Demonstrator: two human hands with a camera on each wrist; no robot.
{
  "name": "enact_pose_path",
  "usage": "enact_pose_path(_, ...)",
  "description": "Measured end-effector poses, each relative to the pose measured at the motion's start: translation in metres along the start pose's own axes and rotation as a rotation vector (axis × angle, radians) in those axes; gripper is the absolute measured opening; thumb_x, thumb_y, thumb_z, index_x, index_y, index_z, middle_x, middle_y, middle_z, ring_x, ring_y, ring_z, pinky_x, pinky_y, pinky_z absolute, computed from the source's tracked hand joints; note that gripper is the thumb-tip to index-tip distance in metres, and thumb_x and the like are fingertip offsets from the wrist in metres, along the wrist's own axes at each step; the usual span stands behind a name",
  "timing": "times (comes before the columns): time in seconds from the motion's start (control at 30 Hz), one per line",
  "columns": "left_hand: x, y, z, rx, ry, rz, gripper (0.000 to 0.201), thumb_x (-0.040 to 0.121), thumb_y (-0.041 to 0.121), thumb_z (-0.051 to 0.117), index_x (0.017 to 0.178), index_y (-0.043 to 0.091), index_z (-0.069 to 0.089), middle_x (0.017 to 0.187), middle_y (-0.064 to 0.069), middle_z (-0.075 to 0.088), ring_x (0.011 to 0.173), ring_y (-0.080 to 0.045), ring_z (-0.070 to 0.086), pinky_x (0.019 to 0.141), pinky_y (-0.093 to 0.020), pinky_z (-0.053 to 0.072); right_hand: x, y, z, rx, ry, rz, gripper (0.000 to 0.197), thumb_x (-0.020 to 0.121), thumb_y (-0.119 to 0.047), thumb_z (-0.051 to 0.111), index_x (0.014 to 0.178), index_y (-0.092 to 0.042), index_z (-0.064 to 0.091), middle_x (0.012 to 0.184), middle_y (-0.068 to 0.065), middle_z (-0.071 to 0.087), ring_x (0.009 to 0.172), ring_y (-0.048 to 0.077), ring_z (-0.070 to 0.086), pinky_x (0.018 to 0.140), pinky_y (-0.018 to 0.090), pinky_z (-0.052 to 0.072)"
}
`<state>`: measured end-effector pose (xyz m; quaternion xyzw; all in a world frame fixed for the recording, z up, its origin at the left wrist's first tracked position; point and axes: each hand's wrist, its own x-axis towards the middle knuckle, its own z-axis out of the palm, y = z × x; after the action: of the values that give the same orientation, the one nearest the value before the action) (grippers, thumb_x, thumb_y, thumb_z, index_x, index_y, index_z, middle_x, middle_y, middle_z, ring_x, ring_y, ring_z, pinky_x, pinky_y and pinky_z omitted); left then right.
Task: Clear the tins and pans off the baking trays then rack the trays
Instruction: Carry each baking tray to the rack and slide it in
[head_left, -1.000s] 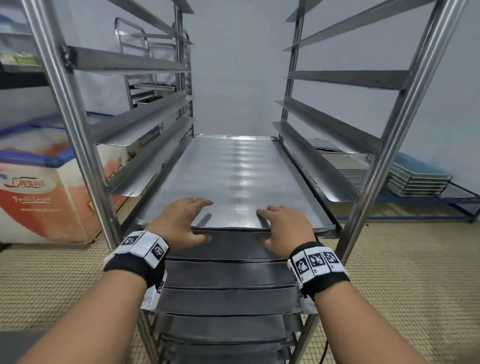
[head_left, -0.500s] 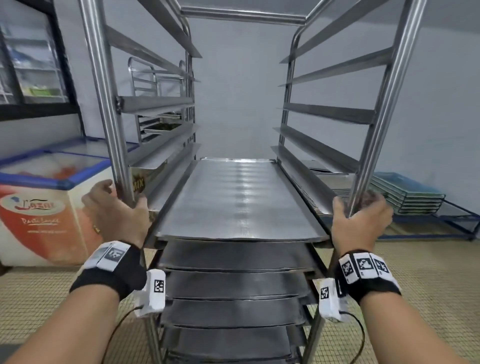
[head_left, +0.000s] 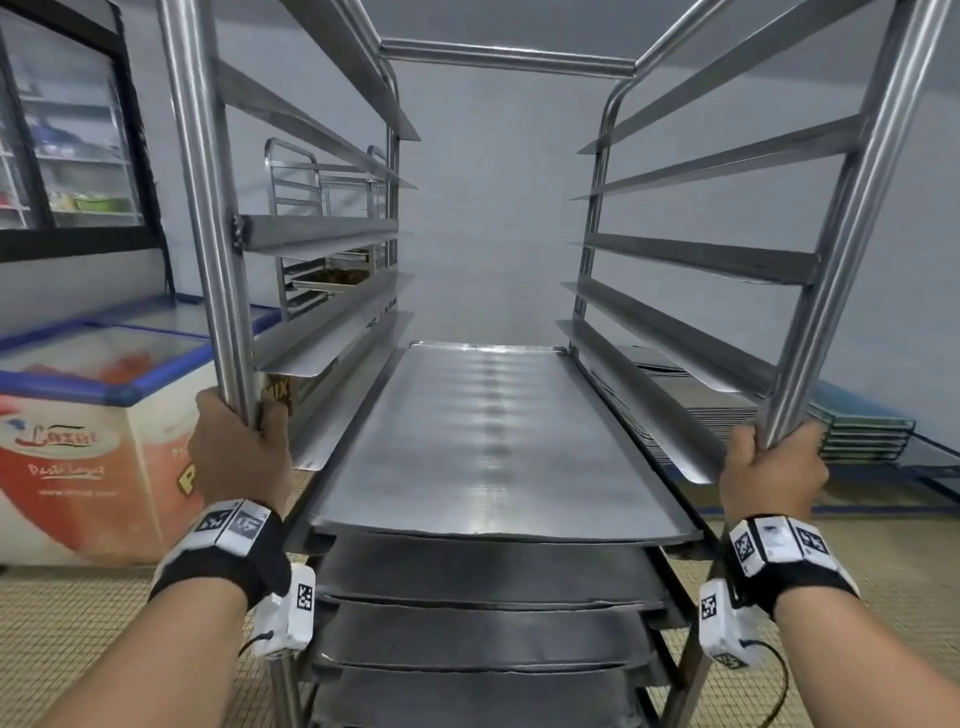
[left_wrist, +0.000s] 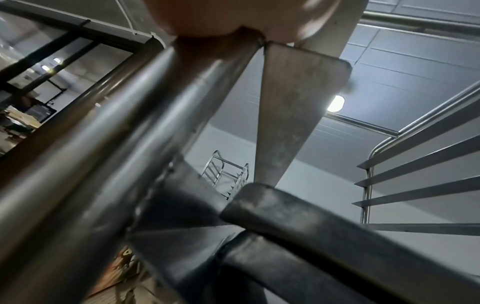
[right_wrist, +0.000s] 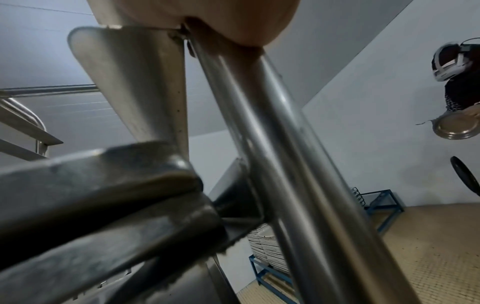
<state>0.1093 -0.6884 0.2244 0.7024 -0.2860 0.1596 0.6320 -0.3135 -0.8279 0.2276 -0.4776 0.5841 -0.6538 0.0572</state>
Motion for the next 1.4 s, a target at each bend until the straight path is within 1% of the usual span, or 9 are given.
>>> enact_pose_path(0.1,0.009,-0.003,0.018,-0.006,0.0,-0.006,0.026,0.096,0.019,0.057,0.105,-0.004,0.048,0.083,-0.016,0.049,0.08,-0.043,0.057,0.067,-0.046,0.04,0.008,0.002,0.016,-0.001,0.003,-0.004,0.023,0.093,-0.015,0.054,0.104,0.003,0.044,0.078,0.015,0.049,0.063,0.029,0.05,0.06,0.033,0.04)
enact_pose_path(0.2,0.019,-0.005,0.04,-0.006,0.008,-0.034,0.025,0.097,0.018,0.056,0.105,-0.004,0.047,0.084,-0.018,0.05,0.076,-0.034,0.048,0.066,-0.043,0.036,0.018,0.004,0.038,0.002,0.012,-0.028,0.025,0.093,-0.015,0.055,0.105,0.004,0.045,0.079,0.015,0.049,0.064,0.028,0.048,0.061,0.033,0.037)
enact_pose_path(0.43,0.046,-0.013,0.103,-0.024,-0.006,-0.057,0.031,0.096,0.019,0.056,0.114,-0.005,0.049,0.104,-0.033,0.06,0.096,-0.048,0.057,0.074,-0.047,0.039,0.05,0.021,0.103,0.015,0.007,-0.078,0.017,0.093,-0.018,0.054,0.097,-0.006,0.042,0.074,0.016,0.051,0.059,0.03,0.051,0.057,0.033,0.041)
enact_pose_path(0.73,0.067,-0.004,0.193,-0.012,-0.01,-0.07,0.031,0.096,0.016,0.055,0.114,-0.009,0.048,0.108,-0.038,0.059,0.098,-0.051,0.056,0.076,-0.048,0.039,0.111,0.041,0.184,0.03,-0.018,-0.066,0.024,0.093,-0.014,0.054,0.107,0.004,0.048,0.076,0.014,0.051,0.062,0.027,0.049,0.059,0.032,0.039)
enact_pose_path(0.9,0.083,-0.008,0.239,-0.025,0.015,-0.065,0.033,0.097,0.02,0.055,0.114,-0.008,0.049,0.105,-0.035,0.06,0.093,-0.048,0.057,0.071,-0.041,0.034,0.138,0.05,0.231,0.02,-0.076,-0.071,0.025,0.094,-0.013,0.054,0.11,0.005,0.045,0.076,0.017,0.052,0.061,0.028,0.05,0.058,0.03,0.035)
enact_pose_path(1.0,0.098,-0.016,0.267,-0.023,0.044,-0.044,0.033,0.098,0.022,0.055,0.113,-0.006,0.048,0.105,-0.035,0.06,0.093,-0.05,0.056,0.072,-0.044,0.036,0.153,0.055,0.266,0.034,-0.087,-0.076,0.025,0.095,-0.011,0.054,0.108,0.009,0.045,0.077,0.015,0.049,0.063,0.026,0.043,0.059,0.029,0.029)
enact_pose_path(1.1,0.117,-0.026,0.295,-0.018,0.062,-0.043,0.03,0.097,0.02,0.055,0.112,-0.005,0.047,0.103,-0.035,0.059,0.091,-0.049,0.057,0.072,-0.044,0.038,0.164,0.061,0.303,0.062,-0.09,-0.08,0.026,0.095,-0.011,0.055,0.108,0.008,0.046,0.077,0.015,0.05,0.063,0.026,0.045,0.059,0.03,0.031)
enact_pose_path(1.3,0.161,-0.048,0.361,-0.034,0.059,-0.011,0.028,0.097,0.018,0.055,0.112,-0.004,0.049,0.09,-0.018,0.051,0.077,-0.031,0.047,0.07,-0.042,0.039,0.187,0.065,0.372,0.066,-0.068,-0.044,0.026,0.094,-0.012,0.056,0.109,0.007,0.046,0.077,0.017,0.05,0.06,0.027,0.046,0.058,0.029,0.033)
enact_pose_path(1.4,0.185,-0.06,0.395,-0.036,0.036,-0.018,0.026,0.097,0.018,0.056,0.111,-0.003,0.048,0.087,-0.014,0.049,0.074,-0.03,0.046,0.068,-0.039,0.036,0.196,0.064,0.404,0.066,-0.046,-0.048,0.025,0.094,-0.011,0.056,0.107,0.008,0.047,0.076,0.015,0.049,0.055,0.024,0.041,0.054,0.026,0.028)
